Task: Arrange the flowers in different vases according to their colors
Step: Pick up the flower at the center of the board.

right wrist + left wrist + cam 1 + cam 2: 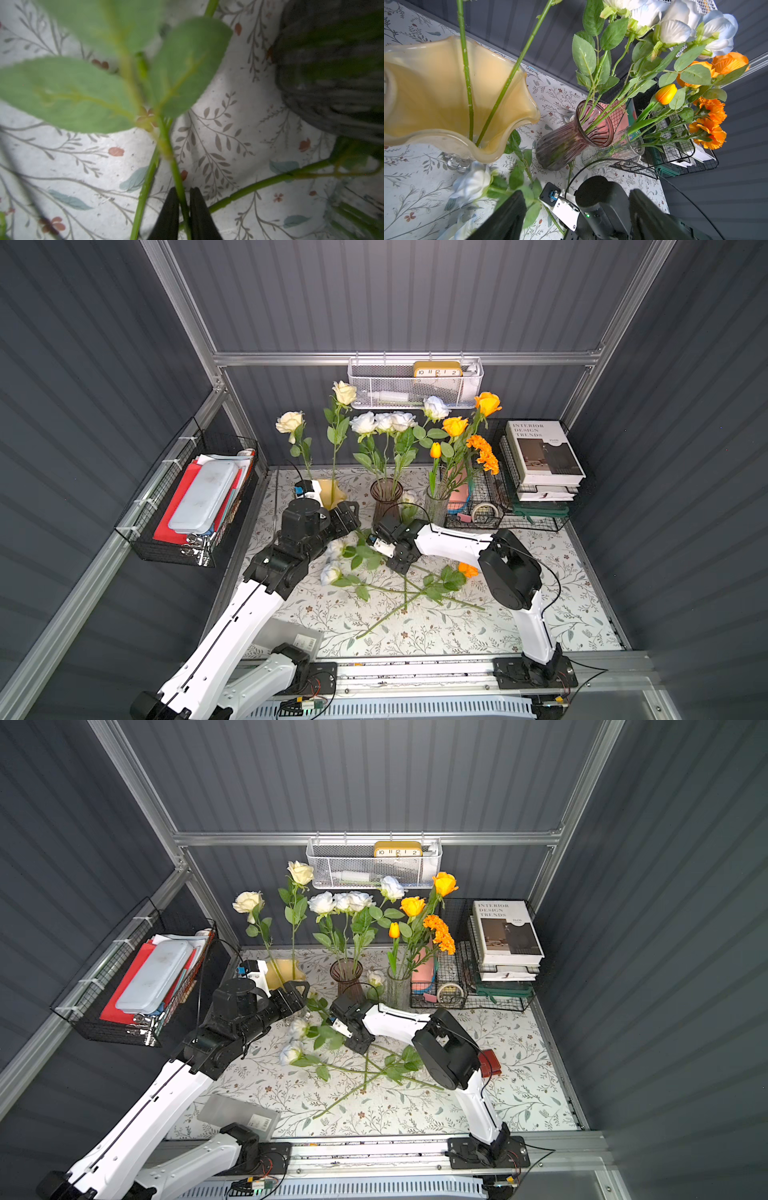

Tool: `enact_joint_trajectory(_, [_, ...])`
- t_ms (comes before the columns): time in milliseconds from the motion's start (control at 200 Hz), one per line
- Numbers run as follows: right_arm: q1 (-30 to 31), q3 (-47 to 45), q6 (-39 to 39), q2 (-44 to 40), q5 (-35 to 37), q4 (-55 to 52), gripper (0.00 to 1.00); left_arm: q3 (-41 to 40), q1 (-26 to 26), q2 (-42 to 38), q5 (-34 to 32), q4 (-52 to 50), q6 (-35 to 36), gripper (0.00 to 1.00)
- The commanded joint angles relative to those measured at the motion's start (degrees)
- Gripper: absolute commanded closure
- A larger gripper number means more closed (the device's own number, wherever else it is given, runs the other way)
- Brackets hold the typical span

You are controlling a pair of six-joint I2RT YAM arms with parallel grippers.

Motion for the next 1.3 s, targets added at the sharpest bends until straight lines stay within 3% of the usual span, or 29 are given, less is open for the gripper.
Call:
enact_joint_trajectory(0, [0.0,1.3,-0.3,-2.2,1.5,1.1,0.97,0.1,0.3,-1.5,-0.8,-1.3,1.4,0.18])
enact_joint_trajectory(490, [1.0,-0.6,-4.0,-11.8,6.9,2.4,1.00,0.5,0.3,-4.8,-3.2,-2.6,1.5,0.17])
enact_joint_trajectory(921, [1.1,-7.3,-7.1,-24.0,14.2,9.2,1.00,13.4,0.3,-4.9,-16.2,-8.6,8.5,0.11])
enact_joint_trajectory(1036, [1.1,-8.9,-7.6,-27.4,14.4,14.9,1.00,14.0,0.3,-5.5,-17.0,-7.8,8.9,0.09])
enact_joint_trajectory(1291, [-1.4,-5.5,-9.2,-30.4,13.8,16.0,1.00,12.5,0.3,-4.4,-15.6,-6.9,8.5,0.08])
